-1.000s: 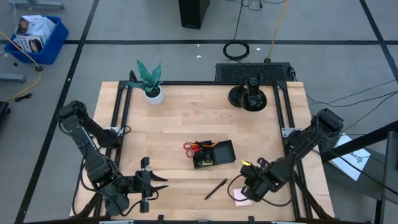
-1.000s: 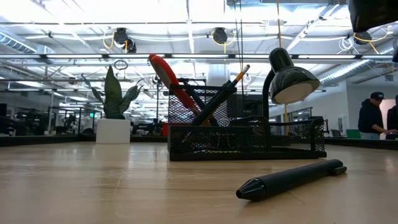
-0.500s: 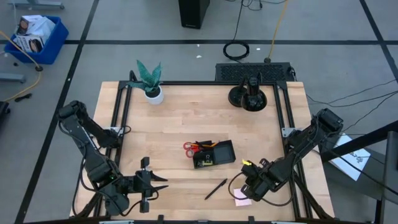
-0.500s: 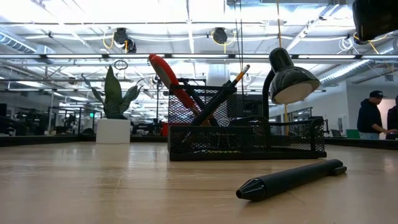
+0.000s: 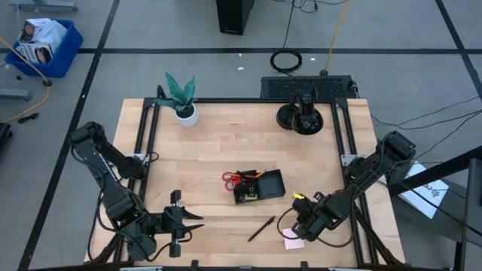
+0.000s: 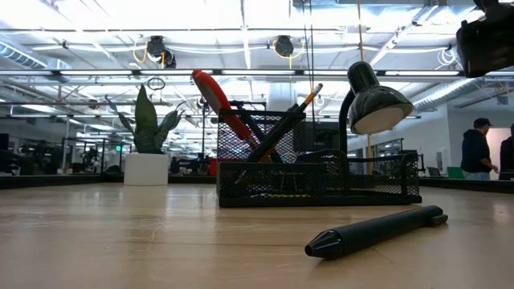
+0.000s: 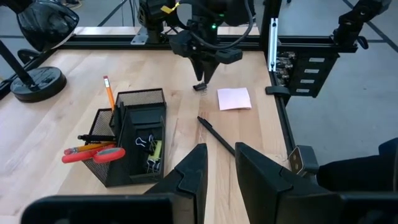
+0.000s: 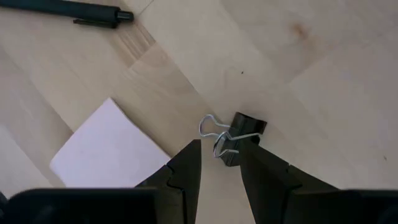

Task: Pick and place office supplies into organizer
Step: Put the black binder clip into the black desk organizer

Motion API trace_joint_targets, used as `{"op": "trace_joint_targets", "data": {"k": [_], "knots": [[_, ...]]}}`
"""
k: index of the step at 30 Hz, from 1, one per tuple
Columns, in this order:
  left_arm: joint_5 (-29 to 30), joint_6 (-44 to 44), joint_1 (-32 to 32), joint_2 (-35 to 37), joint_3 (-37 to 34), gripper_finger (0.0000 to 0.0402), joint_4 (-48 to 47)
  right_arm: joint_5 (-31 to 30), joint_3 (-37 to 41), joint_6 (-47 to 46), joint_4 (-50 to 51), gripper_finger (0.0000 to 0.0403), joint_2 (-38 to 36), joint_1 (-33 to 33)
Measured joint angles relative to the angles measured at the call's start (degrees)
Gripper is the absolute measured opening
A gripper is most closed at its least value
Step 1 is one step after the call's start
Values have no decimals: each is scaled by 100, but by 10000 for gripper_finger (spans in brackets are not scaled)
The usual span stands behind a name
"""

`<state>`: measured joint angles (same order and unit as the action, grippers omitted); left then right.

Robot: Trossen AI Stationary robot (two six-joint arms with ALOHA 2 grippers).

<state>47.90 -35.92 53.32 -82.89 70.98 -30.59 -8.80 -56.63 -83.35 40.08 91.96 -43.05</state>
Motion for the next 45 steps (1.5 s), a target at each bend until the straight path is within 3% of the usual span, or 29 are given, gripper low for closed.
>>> {"op": "trace_joint_targets", "data": {"k": [30,45], "knots": [[4,22,0,0,0,88,37,144,82,326,-58,99,0,256],[4,94,0,0,0,88,38,302,82,452,-17,44,-7,256]]}}
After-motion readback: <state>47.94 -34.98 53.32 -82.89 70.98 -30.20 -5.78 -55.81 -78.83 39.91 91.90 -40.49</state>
